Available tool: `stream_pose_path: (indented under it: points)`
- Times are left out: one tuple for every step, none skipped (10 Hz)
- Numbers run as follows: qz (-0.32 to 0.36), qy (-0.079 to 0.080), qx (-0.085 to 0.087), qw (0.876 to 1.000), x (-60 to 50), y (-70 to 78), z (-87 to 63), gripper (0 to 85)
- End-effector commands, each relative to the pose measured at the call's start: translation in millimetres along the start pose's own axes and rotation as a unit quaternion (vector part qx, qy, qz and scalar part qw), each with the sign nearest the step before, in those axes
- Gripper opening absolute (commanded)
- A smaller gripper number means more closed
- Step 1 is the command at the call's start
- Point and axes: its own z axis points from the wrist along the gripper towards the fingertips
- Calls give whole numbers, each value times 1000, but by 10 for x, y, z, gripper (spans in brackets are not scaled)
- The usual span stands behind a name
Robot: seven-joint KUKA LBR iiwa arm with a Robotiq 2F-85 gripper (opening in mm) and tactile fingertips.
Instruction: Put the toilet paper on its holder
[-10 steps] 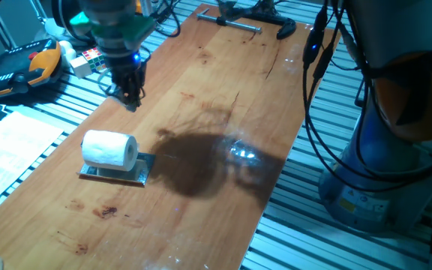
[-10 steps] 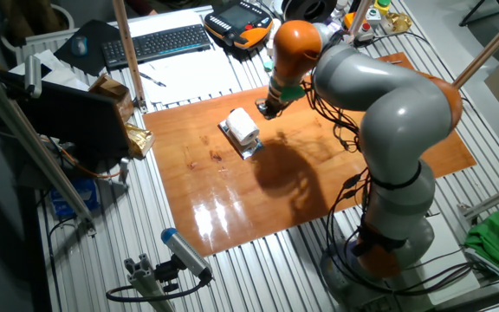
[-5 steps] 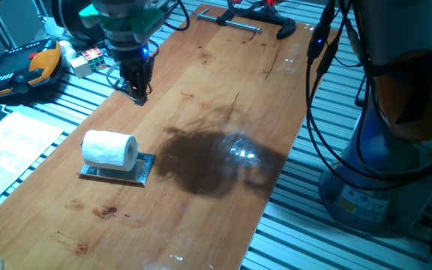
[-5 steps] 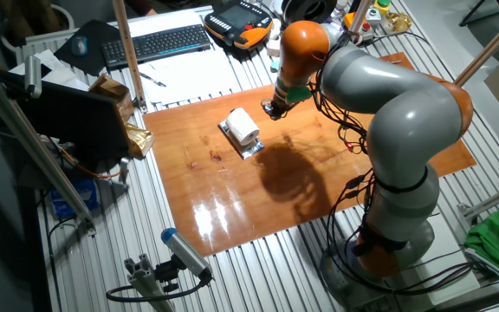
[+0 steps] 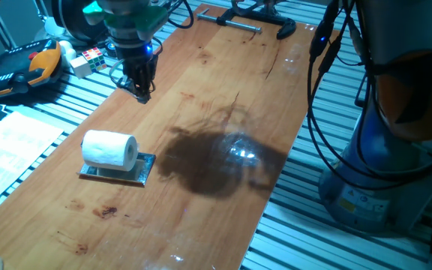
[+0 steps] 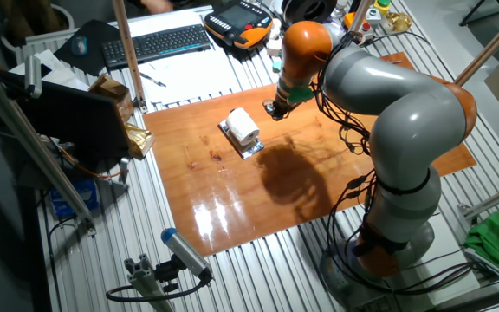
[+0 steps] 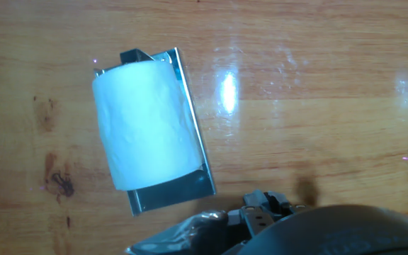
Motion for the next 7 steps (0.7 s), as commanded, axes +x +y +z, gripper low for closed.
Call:
stream_pose_path:
  points:
    - [-1,-1,2,1000,5,0,-2,7]
    - [-1,-2,6,1000,5,0,-2,7]
    - [-3,-3,18,1000,3,2,-2,7]
    - [-6,-3,32,999,1,5,-2,7]
    - [-9,-4,38,999,0,6,-2,7]
    - [-9,-5,38,999,-1,7,-2,7]
    - [-8,-8,37,999,-1,8,-2,7]
